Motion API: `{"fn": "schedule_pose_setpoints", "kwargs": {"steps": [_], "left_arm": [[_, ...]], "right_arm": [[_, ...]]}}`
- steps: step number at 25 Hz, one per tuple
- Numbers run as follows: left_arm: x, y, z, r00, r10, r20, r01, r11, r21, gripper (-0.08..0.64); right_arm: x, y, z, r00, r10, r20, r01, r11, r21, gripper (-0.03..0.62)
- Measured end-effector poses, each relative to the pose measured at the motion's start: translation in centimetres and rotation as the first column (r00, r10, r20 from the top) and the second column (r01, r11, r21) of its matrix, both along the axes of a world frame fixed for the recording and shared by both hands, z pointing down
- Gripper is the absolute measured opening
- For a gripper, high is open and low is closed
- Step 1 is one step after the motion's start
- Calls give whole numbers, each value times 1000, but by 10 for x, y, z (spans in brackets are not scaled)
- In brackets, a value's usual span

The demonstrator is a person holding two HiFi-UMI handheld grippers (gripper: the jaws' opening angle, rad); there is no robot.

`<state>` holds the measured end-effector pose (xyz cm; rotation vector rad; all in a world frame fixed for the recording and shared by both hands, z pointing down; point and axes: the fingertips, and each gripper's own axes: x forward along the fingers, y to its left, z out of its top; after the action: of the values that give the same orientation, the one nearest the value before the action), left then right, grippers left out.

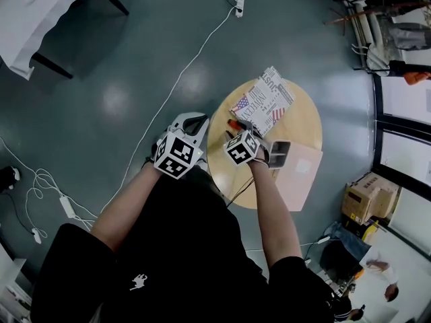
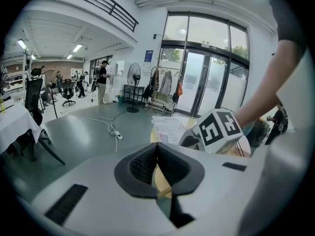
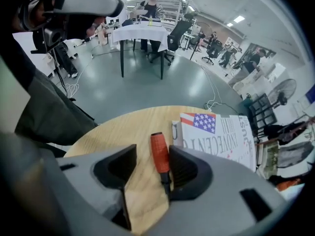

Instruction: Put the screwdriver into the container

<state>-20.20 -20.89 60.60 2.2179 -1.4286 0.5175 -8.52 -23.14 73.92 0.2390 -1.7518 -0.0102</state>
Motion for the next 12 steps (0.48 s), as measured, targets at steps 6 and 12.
{"fn": "schedule_pose_setpoints", "kwargs": {"steps": [6, 12], "left_arm": [[-6, 6, 3, 1000, -11, 11, 11, 1000, -12, 5], [-11, 14, 4, 1000, -18, 20, 18, 1000, -12, 5]], "right_arm": [[4, -8, 6, 993, -70, -91, 76, 995, 70, 137], [4, 2, 2, 996, -61, -69, 66, 995, 74, 103]]}}
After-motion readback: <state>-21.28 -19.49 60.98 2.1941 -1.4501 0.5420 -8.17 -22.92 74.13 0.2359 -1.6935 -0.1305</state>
